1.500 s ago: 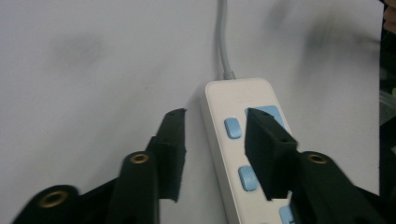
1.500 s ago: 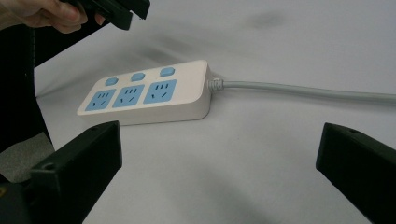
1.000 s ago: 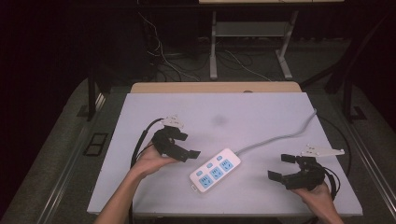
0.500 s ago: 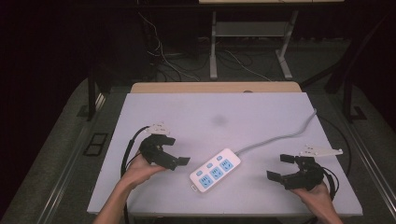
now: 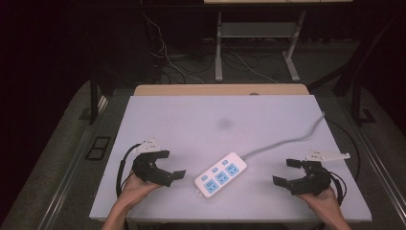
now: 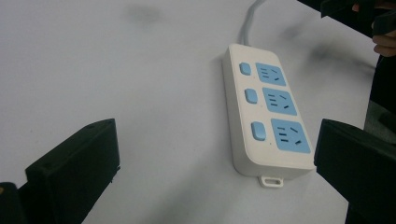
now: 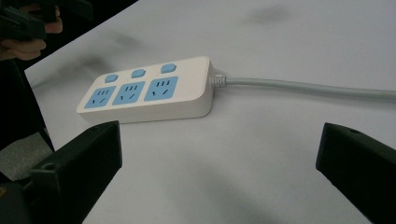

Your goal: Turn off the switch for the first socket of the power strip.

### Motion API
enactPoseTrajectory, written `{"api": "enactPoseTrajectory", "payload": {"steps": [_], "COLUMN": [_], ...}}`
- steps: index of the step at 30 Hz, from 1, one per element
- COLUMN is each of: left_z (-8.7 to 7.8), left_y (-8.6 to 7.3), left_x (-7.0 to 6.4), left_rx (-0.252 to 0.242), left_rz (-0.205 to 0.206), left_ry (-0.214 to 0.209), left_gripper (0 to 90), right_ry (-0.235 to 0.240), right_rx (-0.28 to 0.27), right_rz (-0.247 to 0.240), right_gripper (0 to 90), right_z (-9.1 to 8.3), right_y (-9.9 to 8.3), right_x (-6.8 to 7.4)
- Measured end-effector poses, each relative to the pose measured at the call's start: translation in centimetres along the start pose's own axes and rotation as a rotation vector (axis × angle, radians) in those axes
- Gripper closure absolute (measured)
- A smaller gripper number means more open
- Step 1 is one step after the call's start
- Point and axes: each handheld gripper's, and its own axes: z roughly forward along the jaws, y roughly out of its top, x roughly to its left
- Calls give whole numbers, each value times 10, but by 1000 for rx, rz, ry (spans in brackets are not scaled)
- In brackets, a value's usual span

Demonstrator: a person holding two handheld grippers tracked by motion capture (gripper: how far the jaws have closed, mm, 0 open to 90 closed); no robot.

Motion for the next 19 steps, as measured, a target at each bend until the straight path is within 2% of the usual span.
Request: {"api": "enactPoseTrajectory", "payload": {"steps": [9,19], "left_z": [-3,-4], "left_y": [-28,-39], "left_x": [1,1], "left_rx": [-54,-79], "left_rz": [-41,-50], "left_ry": [10,27], "left_gripper": [0,0], "right_ry": [2,3], "right_rx": [6,9], "right_rz": [-3,-5], "right_gripper": [2,2], "right_z": [1,1], "right_y": [0,-1], "right_x": [1,2]}}
